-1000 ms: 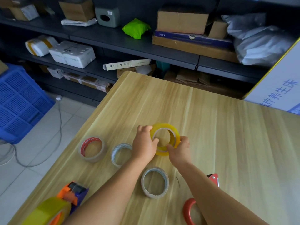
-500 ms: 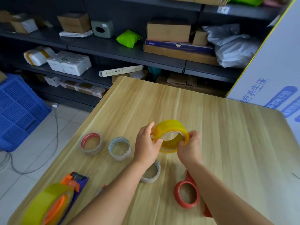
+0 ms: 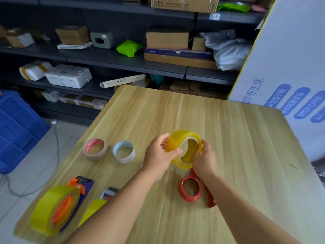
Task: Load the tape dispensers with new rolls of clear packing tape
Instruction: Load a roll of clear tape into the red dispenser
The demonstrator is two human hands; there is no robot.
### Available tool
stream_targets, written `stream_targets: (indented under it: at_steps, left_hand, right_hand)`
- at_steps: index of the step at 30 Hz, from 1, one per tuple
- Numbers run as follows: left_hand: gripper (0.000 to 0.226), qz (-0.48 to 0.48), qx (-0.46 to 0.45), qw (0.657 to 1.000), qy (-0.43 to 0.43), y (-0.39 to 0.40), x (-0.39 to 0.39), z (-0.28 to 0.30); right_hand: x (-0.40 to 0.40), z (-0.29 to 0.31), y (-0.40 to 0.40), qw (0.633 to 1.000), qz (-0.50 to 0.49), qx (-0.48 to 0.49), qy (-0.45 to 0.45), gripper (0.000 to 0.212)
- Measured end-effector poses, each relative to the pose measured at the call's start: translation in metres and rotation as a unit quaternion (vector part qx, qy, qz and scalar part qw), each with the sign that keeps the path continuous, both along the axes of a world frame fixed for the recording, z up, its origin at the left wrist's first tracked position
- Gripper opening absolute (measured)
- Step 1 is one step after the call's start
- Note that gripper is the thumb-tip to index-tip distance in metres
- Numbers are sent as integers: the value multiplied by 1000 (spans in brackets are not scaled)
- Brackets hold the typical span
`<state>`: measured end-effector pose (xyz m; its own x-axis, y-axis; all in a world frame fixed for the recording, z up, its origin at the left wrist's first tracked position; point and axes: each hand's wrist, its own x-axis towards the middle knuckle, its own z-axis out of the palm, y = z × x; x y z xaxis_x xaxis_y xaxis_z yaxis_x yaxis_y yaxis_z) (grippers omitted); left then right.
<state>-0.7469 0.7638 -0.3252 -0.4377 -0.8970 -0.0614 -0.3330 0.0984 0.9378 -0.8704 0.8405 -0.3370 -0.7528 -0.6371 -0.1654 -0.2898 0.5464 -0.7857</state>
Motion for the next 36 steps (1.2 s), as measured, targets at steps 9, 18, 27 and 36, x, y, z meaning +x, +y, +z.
stream_targets:
  at_steps: [9,18,27,36]
  left_hand:
    - [54,37,46,998,-21,13,-5,1]
    - [63,-7,105,994,-18,26,4,-19]
    - [58,-79,-10,994,-76,20,9,-17]
    - [57,-138,-89,982,-98,20,7,-15]
  right_hand:
    - [2,-1,26,999,32,26,0,56]
    - [0,-7,32,994,-21,-6,-103,39]
    - [-1,-2,40,995,56,-79,-8,64]
    - [-1,-2,44,991,87,-93,39,67]
